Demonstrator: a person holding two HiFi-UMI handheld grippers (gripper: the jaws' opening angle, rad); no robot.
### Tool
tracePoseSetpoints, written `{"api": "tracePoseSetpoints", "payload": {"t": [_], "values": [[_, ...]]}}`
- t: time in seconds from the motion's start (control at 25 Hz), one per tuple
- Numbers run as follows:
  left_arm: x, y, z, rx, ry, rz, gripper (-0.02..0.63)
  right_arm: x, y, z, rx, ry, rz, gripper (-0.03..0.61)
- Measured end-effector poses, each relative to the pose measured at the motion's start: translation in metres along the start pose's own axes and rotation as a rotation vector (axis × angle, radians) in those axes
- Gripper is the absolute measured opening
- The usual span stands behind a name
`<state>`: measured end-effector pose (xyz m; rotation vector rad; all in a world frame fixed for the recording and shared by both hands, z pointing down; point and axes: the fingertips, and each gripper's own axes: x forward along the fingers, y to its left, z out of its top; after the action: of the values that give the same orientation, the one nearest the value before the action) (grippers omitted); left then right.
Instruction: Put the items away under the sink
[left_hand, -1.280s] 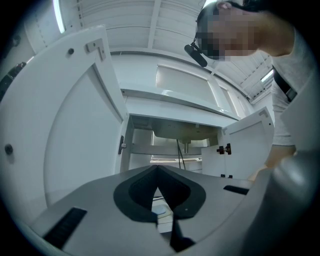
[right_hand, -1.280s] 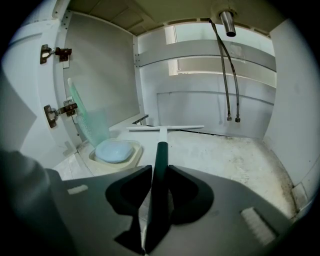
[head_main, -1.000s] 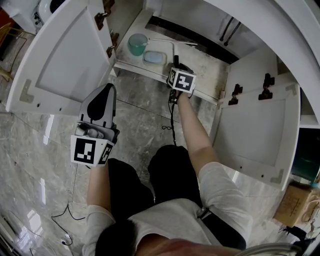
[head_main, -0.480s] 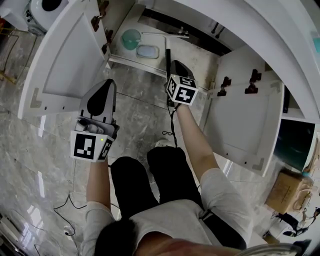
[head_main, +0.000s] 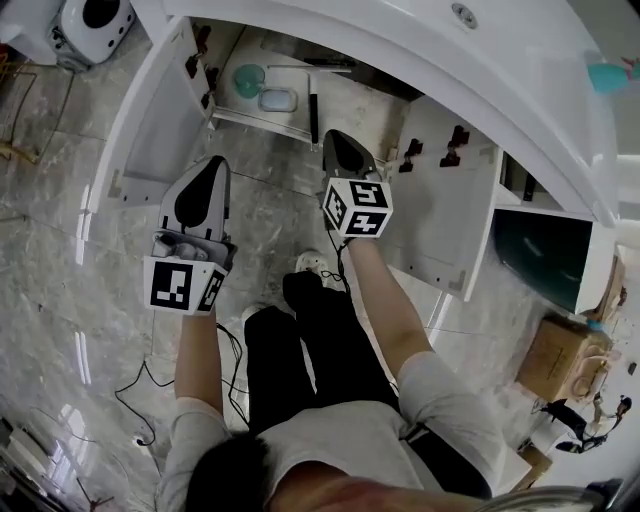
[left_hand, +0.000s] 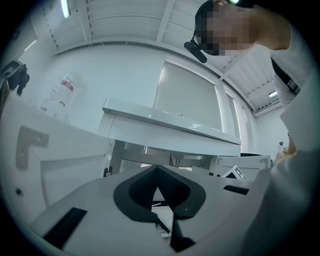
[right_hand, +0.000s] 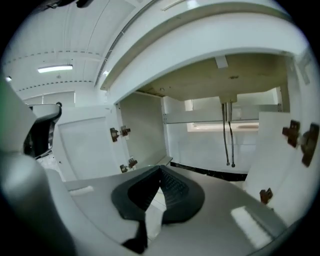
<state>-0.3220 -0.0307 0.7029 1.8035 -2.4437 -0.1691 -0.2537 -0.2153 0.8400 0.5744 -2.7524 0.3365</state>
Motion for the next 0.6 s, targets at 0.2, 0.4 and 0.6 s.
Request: {"api": "tracePoseSetpoints", "payload": {"t": [0.2, 0.4, 0.6], "values": [[-0.011, -0.017, 0.049, 0.007, 0.033, 0.013, 0.008, -0.050, 0.026, 0.052, -0.040, -0.030, 0.042, 0.011], [-0.031, -0.034, 0.106, 0.001, 0.051, 0.024, 0.008, -0.100, 0.053, 0.113, -0.091, -0.060, 0.064, 0.011], [-0.050, -0.046, 0.165, -0.006, 0.060, 0.030, 0.008, -0.147, 0.078, 0.173, -0.121, -0.086, 0.078, 0.011]]}}
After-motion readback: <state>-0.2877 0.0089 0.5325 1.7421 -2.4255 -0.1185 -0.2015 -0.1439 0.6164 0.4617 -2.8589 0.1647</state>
